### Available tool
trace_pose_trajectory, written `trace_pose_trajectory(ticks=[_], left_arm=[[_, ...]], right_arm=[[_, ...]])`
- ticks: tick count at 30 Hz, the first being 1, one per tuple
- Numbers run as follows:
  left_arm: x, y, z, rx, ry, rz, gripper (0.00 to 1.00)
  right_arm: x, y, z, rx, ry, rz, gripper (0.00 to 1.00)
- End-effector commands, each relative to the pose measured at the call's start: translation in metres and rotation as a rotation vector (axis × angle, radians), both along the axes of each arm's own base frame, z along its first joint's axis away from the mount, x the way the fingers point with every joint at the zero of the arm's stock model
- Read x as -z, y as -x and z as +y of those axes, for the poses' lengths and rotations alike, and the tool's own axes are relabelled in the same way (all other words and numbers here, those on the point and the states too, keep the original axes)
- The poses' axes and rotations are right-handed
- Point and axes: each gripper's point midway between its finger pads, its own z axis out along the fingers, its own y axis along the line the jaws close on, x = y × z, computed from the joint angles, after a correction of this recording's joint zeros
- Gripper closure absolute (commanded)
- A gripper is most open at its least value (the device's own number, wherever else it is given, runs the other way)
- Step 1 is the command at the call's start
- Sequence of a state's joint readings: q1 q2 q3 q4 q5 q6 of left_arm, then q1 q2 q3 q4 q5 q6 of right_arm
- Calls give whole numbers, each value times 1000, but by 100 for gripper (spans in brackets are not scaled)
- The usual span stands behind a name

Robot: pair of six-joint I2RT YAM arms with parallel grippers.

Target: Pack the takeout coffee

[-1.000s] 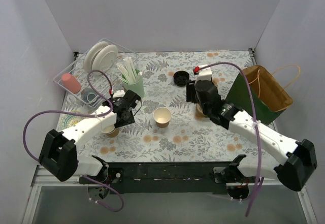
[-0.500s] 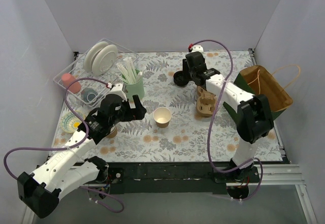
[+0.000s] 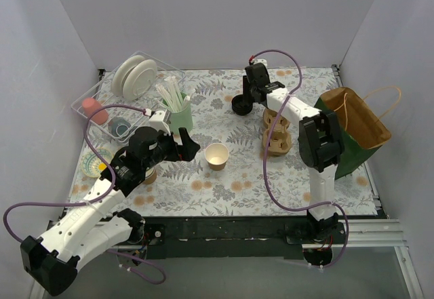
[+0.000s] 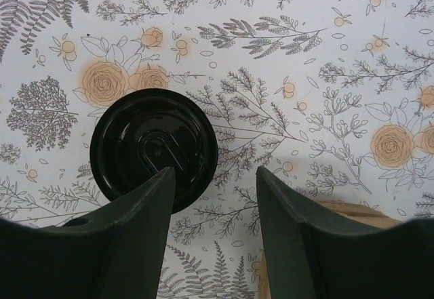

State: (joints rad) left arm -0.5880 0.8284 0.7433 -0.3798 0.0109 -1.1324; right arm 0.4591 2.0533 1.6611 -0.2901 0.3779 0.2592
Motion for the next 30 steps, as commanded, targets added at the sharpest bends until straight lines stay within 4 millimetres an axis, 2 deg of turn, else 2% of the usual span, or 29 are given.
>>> trace_pose_trajectory(ticks=[1,13,30], left_arm=[[-6,1,1,16,7,-44,2],[-3,2,-1,30,0,-32,2],[1,0,-1,28,-13,-22,2]], right_arm=[[-6,-14,5,2,-19,-11,42],[19,-18,5,30,-18,45,49],[29,-22,12,59,-50,87,56]])
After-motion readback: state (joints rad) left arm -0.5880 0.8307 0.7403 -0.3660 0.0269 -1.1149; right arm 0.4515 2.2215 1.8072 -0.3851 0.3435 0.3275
